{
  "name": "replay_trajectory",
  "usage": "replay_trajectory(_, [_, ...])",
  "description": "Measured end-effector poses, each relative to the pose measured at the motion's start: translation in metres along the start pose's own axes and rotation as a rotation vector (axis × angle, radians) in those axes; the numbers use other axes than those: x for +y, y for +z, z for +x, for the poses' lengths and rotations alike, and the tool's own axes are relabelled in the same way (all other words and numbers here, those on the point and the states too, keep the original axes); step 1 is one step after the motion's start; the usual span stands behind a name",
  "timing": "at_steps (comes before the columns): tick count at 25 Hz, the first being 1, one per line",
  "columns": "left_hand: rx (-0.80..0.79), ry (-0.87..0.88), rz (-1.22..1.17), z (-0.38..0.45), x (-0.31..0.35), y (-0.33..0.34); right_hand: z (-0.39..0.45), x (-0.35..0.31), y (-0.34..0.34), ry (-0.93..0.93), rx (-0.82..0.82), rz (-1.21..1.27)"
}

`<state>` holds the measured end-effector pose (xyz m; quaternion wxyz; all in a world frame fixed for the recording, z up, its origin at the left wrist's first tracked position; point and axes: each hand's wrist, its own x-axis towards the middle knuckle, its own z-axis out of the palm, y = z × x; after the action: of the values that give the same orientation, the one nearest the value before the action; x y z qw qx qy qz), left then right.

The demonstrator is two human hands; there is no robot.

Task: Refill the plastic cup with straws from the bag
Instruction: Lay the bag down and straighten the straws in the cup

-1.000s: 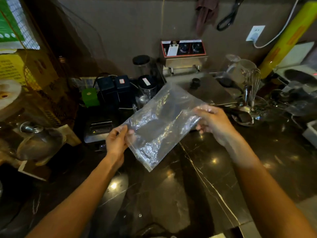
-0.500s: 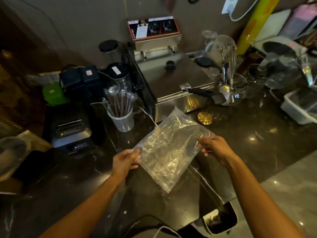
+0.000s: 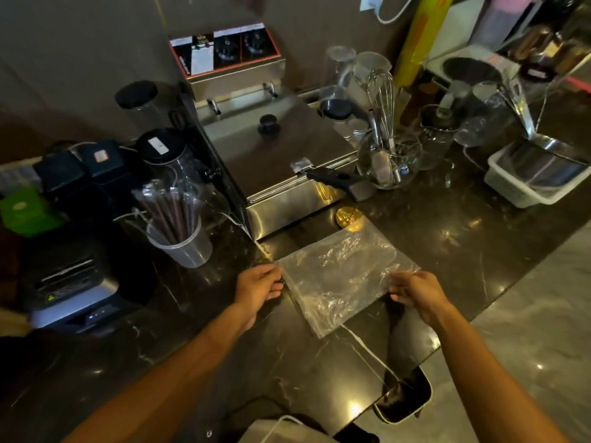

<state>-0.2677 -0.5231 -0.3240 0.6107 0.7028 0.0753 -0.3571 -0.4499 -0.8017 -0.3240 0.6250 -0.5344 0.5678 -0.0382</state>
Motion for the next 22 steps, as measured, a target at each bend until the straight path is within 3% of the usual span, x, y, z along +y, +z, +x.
replay_trajectory(2, [0.031,0.001,-0.006,0.002,0.001,-0.007,-0.005,-0.001,0.005,-0.024,0.063,-0.147])
replay_trajectory(5, [0.075,0.033,-0.031,0.001,0.003,-0.025,-0.017,-0.008,0.017,-0.087,0.333,-0.497])
replay_trajectory(8, [0.172,0.088,-0.096,-0.01,0.009,-0.052,-0.035,-0.016,0.049,-0.28,0.428,-0.713])
replay_trajectory(10, [0.227,0.125,-0.117,-0.016,0.013,-0.071,-0.041,-0.02,0.075,-0.44,0.341,-0.771])
replay_trajectory(13, [0.319,0.177,-0.17,-0.024,0.018,-0.098,-0.057,-0.029,0.124,-0.637,0.042,-0.689])
replay_trajectory(19, [0.49,0.244,-0.222,-0.03,0.041,-0.129,-0.104,-0.047,0.232,-0.692,-0.379,-0.611])
replay_trajectory(22, [0.509,0.234,-0.248,-0.026,0.053,-0.141,-0.12,-0.058,0.272,-0.657,-0.482,-0.538])
